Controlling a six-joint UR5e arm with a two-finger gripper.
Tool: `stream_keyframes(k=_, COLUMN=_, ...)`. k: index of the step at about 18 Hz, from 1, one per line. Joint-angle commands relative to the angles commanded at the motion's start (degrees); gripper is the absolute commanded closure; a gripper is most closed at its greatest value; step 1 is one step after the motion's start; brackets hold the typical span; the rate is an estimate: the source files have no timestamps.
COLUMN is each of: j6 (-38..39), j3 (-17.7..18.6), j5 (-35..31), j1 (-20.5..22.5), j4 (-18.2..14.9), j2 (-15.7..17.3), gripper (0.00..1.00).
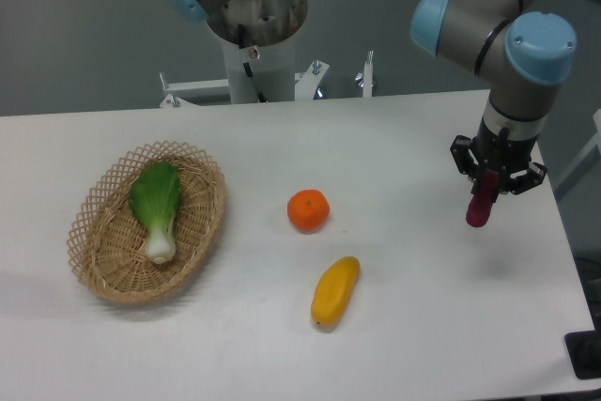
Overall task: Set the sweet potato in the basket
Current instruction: 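Hold the purple sweet potato in the gripper and begin moving toward the basket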
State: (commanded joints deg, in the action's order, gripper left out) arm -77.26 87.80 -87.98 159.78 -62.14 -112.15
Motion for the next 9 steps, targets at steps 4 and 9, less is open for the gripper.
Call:
stream_keyframes(k=4, j6=0.1, j3=0.1, j5=0.0, j1=-0.2, j4=0.0, j2=0.0, gripper=0.66)
stream_keyframes(k=9, j6=1.0, j3=0.3, j5=-0.1, j1=-0.5, j4=-0.1, j2=0.0, gripper=0.65)
